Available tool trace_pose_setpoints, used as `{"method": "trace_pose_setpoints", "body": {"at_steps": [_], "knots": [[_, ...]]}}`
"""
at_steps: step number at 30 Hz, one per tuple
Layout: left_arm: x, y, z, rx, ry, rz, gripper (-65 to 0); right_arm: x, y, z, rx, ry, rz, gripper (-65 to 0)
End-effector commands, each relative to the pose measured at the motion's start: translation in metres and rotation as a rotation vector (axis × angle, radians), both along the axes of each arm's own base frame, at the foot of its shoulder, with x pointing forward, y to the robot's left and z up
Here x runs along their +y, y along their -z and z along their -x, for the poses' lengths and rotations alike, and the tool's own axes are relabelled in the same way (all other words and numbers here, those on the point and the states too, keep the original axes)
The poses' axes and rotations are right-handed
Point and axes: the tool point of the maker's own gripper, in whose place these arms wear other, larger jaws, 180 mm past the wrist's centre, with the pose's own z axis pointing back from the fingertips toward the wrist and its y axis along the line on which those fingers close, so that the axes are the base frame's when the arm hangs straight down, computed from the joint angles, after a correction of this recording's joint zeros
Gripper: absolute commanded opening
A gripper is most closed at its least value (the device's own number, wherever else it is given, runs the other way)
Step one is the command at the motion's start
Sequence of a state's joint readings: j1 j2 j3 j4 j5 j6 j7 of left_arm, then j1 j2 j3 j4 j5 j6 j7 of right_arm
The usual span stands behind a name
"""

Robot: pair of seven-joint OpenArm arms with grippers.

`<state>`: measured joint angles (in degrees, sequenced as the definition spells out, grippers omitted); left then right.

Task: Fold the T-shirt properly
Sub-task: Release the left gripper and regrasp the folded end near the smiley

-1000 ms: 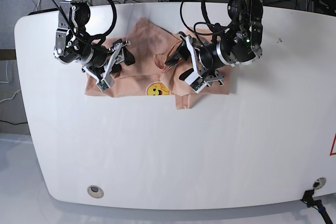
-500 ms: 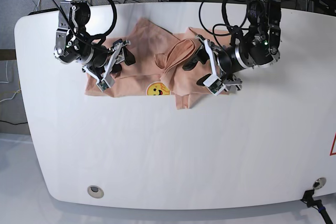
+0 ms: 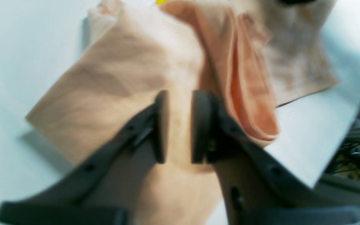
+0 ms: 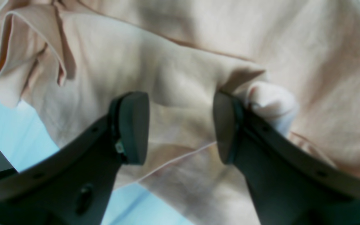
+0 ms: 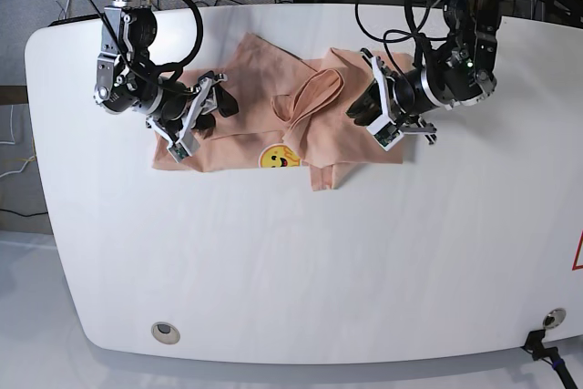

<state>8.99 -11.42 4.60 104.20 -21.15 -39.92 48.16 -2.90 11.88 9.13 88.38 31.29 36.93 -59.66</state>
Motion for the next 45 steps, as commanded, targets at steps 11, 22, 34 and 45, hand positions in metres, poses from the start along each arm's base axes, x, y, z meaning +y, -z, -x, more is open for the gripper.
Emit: {"method": "trace_pose_setpoints", "body": {"at_steps": [11,22,34,45], "knots": [[-0.019,0.052,0.007,0.064,-0.03,-0.114,-60.8,0.0,0.008,0.007,0.043,-0.012,0.039,-32.4],[-0.104,0.035,0.042,0.045,0.179,-0.022,-60.8,-0.001,0.008,0.007,0.043,-0.012,0.041,-32.4],[-0.028,0.039,0.008,-0.002,0.078,-0.156,-60.6,-0.001,0.008,0.007,0.043,-0.012,0.041,-32.4],[0.011,0.017,-0.035,-0.1,0.044,-0.244,-60.6,0.0,0.005,0.001,0.03,-0.012,0.039,-32.4]]}}
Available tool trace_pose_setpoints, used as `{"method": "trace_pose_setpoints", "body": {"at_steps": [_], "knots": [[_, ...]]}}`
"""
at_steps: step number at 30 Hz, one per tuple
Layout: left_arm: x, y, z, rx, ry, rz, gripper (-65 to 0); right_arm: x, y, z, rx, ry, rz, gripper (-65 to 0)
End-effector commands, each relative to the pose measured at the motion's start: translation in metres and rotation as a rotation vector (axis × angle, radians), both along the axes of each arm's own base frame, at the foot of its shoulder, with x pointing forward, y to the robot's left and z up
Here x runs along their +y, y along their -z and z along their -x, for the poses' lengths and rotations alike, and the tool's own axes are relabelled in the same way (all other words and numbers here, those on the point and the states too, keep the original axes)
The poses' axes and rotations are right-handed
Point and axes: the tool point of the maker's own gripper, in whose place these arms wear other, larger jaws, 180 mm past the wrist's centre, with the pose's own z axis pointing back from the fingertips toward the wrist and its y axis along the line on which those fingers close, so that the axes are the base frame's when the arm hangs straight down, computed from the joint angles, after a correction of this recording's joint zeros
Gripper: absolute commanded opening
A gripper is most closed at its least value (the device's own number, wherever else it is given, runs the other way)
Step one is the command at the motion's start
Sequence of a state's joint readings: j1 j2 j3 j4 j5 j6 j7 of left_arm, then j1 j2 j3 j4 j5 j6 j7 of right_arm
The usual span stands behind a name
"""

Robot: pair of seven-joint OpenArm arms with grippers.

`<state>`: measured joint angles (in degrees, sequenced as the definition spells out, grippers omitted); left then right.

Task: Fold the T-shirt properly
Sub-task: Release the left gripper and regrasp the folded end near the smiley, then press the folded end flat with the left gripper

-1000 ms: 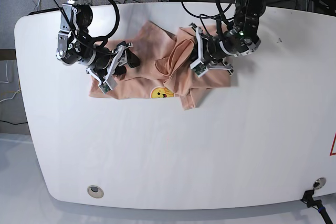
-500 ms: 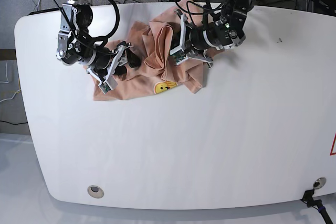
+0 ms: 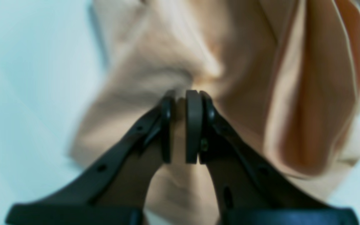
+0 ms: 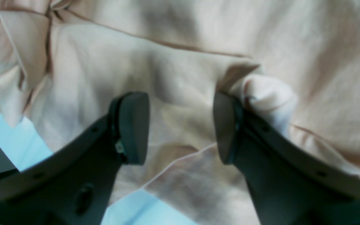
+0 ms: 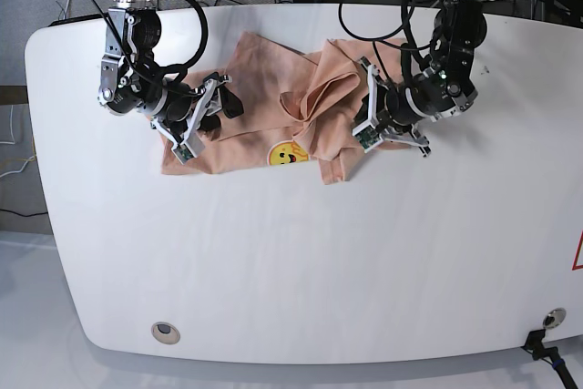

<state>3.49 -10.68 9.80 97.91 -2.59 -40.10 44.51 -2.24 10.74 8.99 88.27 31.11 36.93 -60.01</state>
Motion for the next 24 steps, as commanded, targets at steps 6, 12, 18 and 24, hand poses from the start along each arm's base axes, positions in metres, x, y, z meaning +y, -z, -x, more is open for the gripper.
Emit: {"method": "trace_pose_setpoints", "body": {"at_steps": [6,12,18,24], "knots": [[-0.007,-0.043,-0.018,-0.131,0.02,0.02,-60.6,-0.008,0.006,0.005,0.033,-0.009,0.054,-32.4],[-0.003,-0.029,0.008,-0.062,0.015,-0.025,-60.6,-0.008,0.006,0.005,0.033,-0.009,0.054,-32.4],[-0.004,-0.006,0.041,0.026,0.016,-0.02,-60.6,-0.008,0.006,0.005,0.033,-0.009,0.054,-32.4],[-0.016,-0.003,0.048,0.047,0.013,0.012,-60.6,-0.008,0.006,0.005,0.033,-0.009,0.054,-32.4]]}}
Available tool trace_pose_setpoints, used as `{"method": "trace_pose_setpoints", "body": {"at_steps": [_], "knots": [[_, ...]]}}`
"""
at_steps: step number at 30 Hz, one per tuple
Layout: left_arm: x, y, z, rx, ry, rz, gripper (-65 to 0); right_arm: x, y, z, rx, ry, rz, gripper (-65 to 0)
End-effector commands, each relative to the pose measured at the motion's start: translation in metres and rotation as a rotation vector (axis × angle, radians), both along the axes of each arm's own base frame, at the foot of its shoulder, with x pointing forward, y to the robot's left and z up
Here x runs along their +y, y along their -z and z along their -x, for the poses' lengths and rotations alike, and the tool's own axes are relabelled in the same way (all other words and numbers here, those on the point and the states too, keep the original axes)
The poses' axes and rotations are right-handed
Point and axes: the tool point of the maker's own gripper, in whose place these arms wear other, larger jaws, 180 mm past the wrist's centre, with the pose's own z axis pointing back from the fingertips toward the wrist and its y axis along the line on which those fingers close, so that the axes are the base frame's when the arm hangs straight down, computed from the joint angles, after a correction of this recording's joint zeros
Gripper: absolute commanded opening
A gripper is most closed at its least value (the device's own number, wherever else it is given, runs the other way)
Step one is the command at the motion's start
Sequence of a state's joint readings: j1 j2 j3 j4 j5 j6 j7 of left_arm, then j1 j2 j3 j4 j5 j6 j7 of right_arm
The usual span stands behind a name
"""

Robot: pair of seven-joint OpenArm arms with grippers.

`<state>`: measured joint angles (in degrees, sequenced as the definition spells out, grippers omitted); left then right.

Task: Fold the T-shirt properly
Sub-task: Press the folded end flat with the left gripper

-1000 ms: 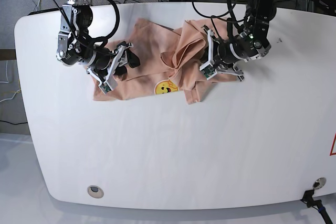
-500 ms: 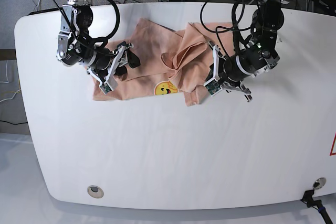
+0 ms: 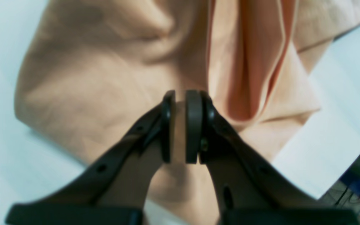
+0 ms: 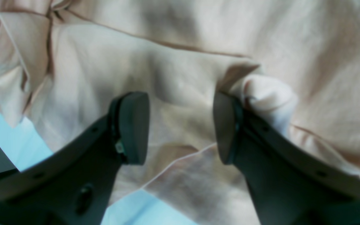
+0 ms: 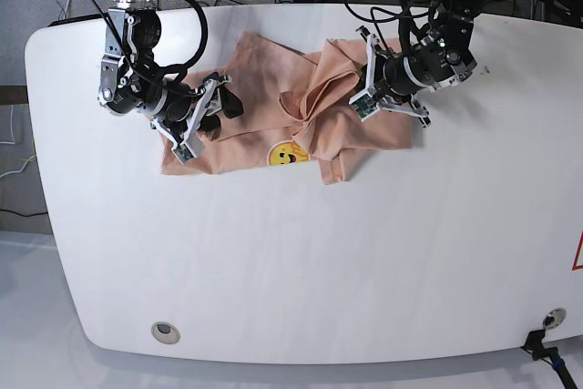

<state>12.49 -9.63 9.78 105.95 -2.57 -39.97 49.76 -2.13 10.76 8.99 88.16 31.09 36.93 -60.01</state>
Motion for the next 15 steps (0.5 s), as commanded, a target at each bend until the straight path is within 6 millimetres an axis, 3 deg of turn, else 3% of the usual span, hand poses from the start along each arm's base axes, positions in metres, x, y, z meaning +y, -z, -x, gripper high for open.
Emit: {"method": "trace_pose_setpoints", "body": {"at_steps": [1,6,15], "knots": [[-0.012,-0.01,-0.006,-0.029,0.001,0.048,-60.6,-0.008,0.006,0.005,0.033,-0.009,0.054,-32.4],[-0.026,-0.005,-0.003,-0.006,0.003,0.079,-60.6,-0.008,0.006,0.005,0.033,-0.009,0.054,-32.4],[-0.087,-0.012,0.015,0.019,0.098,0.181,-60.6,-0.008,0.006,0.004,0.032,-0.009,0.054,-32.4]]}}
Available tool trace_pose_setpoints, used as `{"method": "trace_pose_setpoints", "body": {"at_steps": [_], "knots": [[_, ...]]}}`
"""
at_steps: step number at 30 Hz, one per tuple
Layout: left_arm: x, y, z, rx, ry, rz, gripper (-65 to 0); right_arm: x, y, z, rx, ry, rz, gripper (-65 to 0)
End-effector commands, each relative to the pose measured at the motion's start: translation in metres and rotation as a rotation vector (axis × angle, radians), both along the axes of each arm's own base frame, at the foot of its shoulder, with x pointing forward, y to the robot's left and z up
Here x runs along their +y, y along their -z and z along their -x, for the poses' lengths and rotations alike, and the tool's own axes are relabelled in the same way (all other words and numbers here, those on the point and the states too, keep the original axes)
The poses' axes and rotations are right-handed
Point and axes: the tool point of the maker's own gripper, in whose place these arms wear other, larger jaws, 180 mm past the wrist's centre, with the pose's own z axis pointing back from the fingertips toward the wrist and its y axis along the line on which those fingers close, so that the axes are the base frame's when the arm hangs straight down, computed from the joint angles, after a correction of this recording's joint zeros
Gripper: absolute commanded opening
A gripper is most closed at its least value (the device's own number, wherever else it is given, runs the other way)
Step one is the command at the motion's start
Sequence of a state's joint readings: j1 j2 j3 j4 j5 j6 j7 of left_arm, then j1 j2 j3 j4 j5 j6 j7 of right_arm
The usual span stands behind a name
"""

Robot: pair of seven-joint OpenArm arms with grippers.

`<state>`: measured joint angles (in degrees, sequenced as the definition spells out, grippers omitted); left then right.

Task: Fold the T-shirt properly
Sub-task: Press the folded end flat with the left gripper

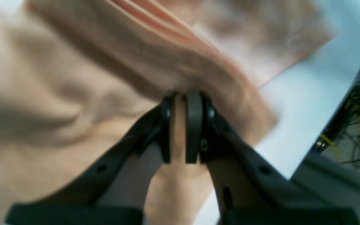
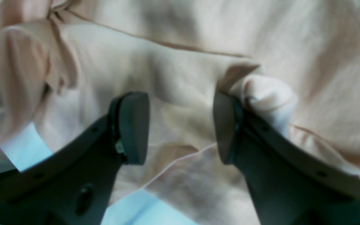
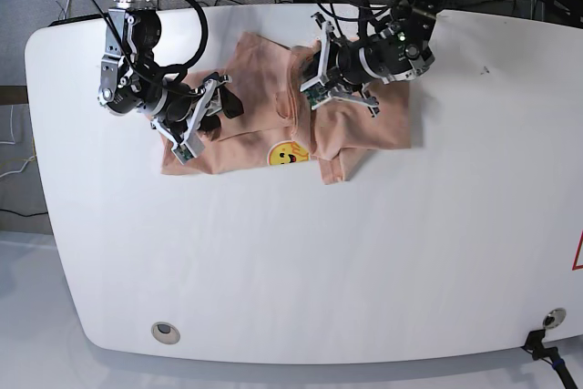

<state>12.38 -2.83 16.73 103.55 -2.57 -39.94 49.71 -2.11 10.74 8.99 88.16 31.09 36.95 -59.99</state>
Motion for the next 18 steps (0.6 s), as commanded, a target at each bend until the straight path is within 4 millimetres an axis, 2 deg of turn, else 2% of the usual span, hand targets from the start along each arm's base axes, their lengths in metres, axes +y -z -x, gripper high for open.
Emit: {"method": "trace_pose_setpoints", "body": {"at_steps": [1,6,10,12,16,18], "knots": [[-0.019,-0.016,-0.005,-0.034,0.012,0.064,-60.6,-0.008,0.006,0.005,0.032,-0.009,0.054,-32.4],[-0.052,-0.027,0.003,-0.035,0.059,0.127,-60.6,-0.008,0.006,0.005,0.032,-0.009,0.054,-32.4],[-0.06,-0.032,0.002,-0.047,0.076,0.139,-60.6,-0.008,0.006,0.005,0.032,-0.009,0.053,-32.4],[-0.054,-0.037,-0.005,-0.068,0.057,0.138,-60.6,-0.008,0.006,0.005,0.032,-0.009,0.053,-32.4],[-0.012,-0.054,-0.038,-0.161,-0.045,0.096,-60.6,-0.008,0.006,0.005,0.032,-0.009,0.053,-32.4],[0.015,-0.055,-0.054,-0.186,-0.1,0.058,-60.5,-0.008,0.006,0.005,0.032,-0.009,0.053,-32.4]]}}
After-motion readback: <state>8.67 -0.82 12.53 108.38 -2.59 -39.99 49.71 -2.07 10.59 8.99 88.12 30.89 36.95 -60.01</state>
